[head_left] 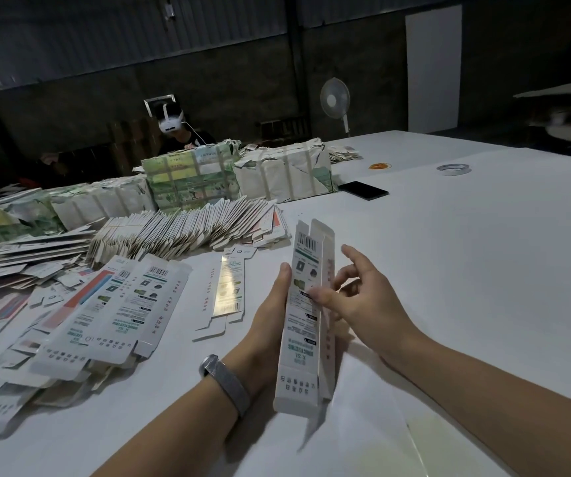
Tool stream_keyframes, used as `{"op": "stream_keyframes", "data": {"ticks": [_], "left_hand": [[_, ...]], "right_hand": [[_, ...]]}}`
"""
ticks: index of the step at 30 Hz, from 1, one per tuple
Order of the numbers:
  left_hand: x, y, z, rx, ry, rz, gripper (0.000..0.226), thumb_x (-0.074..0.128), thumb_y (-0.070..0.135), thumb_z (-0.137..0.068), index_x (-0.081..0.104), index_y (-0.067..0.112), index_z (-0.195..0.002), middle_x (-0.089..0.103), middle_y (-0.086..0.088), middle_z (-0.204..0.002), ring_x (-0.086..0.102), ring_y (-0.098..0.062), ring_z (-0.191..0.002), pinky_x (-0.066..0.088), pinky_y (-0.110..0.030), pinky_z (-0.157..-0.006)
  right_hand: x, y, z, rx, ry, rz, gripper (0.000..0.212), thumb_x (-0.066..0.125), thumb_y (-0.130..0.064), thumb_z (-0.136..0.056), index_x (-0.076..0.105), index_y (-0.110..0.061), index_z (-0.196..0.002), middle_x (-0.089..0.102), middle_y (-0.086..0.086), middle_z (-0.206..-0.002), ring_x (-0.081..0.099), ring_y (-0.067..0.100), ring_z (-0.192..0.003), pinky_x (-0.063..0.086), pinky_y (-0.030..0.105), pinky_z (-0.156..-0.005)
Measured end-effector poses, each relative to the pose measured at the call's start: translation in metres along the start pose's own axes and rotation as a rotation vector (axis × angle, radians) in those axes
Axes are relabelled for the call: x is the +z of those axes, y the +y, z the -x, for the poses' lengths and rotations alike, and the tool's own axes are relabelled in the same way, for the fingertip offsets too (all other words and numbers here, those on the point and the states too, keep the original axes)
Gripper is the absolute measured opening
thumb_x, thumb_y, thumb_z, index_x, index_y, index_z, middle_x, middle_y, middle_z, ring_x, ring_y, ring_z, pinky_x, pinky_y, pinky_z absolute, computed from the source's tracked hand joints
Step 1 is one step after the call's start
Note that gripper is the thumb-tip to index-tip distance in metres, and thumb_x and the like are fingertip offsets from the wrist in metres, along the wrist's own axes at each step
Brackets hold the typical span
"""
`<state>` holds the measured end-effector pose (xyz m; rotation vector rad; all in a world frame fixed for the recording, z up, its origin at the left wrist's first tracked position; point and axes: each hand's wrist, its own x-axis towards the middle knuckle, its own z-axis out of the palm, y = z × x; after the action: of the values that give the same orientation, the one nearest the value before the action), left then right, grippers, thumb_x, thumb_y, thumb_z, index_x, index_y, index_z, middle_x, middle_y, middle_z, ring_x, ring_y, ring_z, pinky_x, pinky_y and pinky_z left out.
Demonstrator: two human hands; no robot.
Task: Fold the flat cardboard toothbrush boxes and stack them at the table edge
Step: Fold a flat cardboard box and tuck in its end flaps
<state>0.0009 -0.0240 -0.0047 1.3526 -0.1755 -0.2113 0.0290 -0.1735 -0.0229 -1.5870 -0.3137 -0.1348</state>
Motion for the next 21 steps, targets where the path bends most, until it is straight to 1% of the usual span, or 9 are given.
{"op": "stream_keyframes", "data": {"ticks": [2,4,5,7,9,13,16,20,21], "left_hand": [[-0.003,0.001,0.000,0.001,0.021,-0.038,0.051,0.022,0.049,-0.106,0.059,0.022,-0.126,0.079,-0.002,-0.090,0.075,-0.016,-0.075,0.058,-0.027,-0.060],[-0.005,0.001,-0.001,0.007,0.052,-0.081,0.049,0.027,0.049,-0.105,0.062,0.023,-0.127,0.079,-0.005,-0.099,0.076,-0.020,-0.083,0.059,-0.028,-0.064],[-0.006,0.001,-0.001,0.010,0.062,-0.097,0.049,0.030,0.049,-0.104,0.064,0.023,-0.127,0.078,-0.008,-0.102,0.076,-0.022,-0.086,0.059,-0.029,-0.065],[-0.006,-0.001,-0.001,0.016,0.058,-0.104,0.047,0.032,0.048,-0.103,0.067,0.022,-0.122,0.078,-0.009,-0.099,0.076,-0.022,-0.082,0.059,-0.028,-0.064],[-0.007,-0.002,-0.001,0.019,0.030,-0.096,0.046,0.033,0.048,-0.103,0.069,0.023,-0.116,0.079,-0.007,-0.095,0.076,-0.020,-0.080,0.059,-0.026,-0.063],[-0.007,-0.002,0.001,0.047,0.020,-0.116,0.047,0.041,0.054,-0.093,0.068,0.026,-0.119,0.079,-0.006,-0.097,0.076,-0.020,-0.082,0.059,-0.025,-0.064],[-0.006,-0.005,-0.002,0.098,0.054,-0.121,0.043,0.042,0.047,-0.099,0.059,0.026,-0.132,0.075,-0.007,-0.099,0.073,-0.020,-0.080,0.058,-0.030,-0.064],[-0.005,-0.008,-0.006,0.125,0.105,-0.152,0.035,0.036,0.033,-0.109,0.049,0.029,-0.141,0.074,-0.003,-0.097,0.072,-0.017,-0.079,0.058,-0.032,-0.064],[-0.005,-0.009,-0.007,0.129,0.117,-0.161,0.035,0.037,0.033,-0.109,0.048,0.029,-0.142,0.075,-0.004,-0.099,0.073,-0.019,-0.082,0.060,-0.035,-0.067]], "right_hand": [[0.001,0.000,0.000,0.045,0.006,-0.050,0.095,0.084,-0.025,-0.078,0.029,-0.026,-0.156,0.055,0.005,-0.097,0.063,0.000,-0.063,0.054,0.018,-0.055],[0.000,-0.003,0.002,0.088,0.027,-0.079,0.087,0.083,-0.025,-0.081,0.035,-0.027,-0.153,0.056,0.006,-0.101,0.064,0.000,-0.062,0.052,0.016,-0.052],[-0.001,-0.005,0.003,0.112,0.028,-0.083,0.073,0.081,-0.027,-0.083,0.044,-0.032,-0.146,0.057,0.006,-0.102,0.065,0.001,-0.061,0.052,0.017,-0.050],[-0.002,-0.009,0.004,0.116,-0.002,-0.115,0.032,0.076,-0.029,-0.088,0.064,-0.038,-0.116,0.060,0.005,-0.098,0.066,0.007,-0.058,0.054,0.024,-0.048],[-0.003,-0.011,0.004,0.096,-0.049,-0.115,0.016,0.070,-0.029,-0.093,0.070,-0.039,-0.105,0.062,0.004,-0.094,0.062,0.013,-0.056,0.054,0.028,-0.050],[-0.002,-0.012,0.005,0.087,-0.072,-0.132,0.018,0.063,-0.025,-0.098,0.070,-0.033,-0.112,0.063,0.007,-0.096,0.062,0.014,-0.060,0.055,0.028,-0.052],[0.001,-0.011,0.007,0.058,-0.100,-0.233,0.024,0.053,-0.018,-0.103,0.068,-0.031,-0.118,0.073,0.004,-0.096,0.068,0.010,-0.072,0.052,0.023,-0.057],[0.000,-0.011,0.006,0.030,-0.119,-0.154,0.030,0.047,-0.020,-0.106,0.063,-0.033,-0.128,0.076,-0.002,-0.092,0.066,0.016,-0.079,0.049,0.035,-0.068],[-0.001,-0.012,0.005,0.035,-0.121,-0.165,0.030,0.047,-0.019,-0.105,0.063,-0.033,-0.127,0.076,-0.002,-0.092,0.067,0.016,-0.078,0.050,0.035,-0.068]]}}
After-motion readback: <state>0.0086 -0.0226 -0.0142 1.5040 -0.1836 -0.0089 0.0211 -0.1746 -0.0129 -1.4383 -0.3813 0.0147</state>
